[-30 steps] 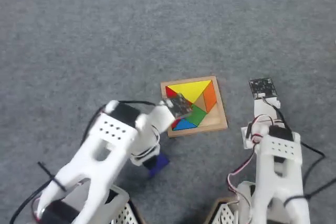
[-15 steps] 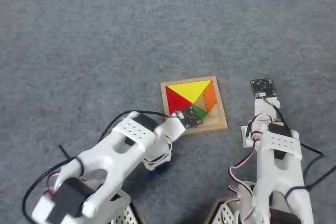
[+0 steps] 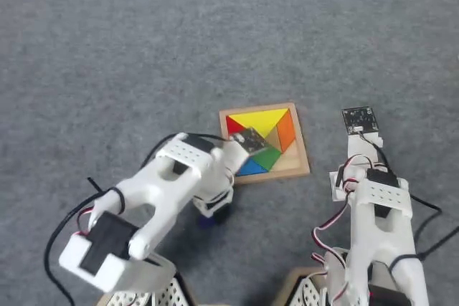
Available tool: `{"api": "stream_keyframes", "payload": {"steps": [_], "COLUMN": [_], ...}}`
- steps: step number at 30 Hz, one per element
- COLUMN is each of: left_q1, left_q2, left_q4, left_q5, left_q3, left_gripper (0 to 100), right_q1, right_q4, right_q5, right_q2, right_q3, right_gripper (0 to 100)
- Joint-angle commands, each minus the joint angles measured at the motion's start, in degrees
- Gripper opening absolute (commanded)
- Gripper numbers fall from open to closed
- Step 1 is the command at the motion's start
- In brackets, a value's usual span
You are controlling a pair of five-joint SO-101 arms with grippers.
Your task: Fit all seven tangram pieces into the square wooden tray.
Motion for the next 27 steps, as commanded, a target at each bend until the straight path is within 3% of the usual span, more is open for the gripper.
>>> {"api": "stream_keyframes", "payload": {"steps": [1,11,18,21,27], "left_q1": [-6.42,-11.43,-13.19,-10.55,-3.69], "left_q2": [-0.88,-14.51,-15.21,-14.68,-10.29], "left_q4": [-1.58,0.62,-2.46,-5.45,-7.21], "left_q5": [0.35,0.79,3.43,4.57,5.89], "left_q3": [-3.3,-6.46,-8.84,-8.22,-7.52], "left_gripper": [12,9,12,17,18], "right_q1": [0.75,0.57,0.48,0.48,0.48], "right_q4": [-0.57,-0.48,-0.4,-0.4,-0.4], "right_q5": [-0.7,-0.7,-0.7,-0.7,-0.7], "right_q2": [0.13,0.13,0.13,0.13,0.13], "right_q3": [-0.7,-0.62,-0.62,-0.62,-0.62], "right_gripper": [0.8,0.8,0.8,0.8,0.8]}}
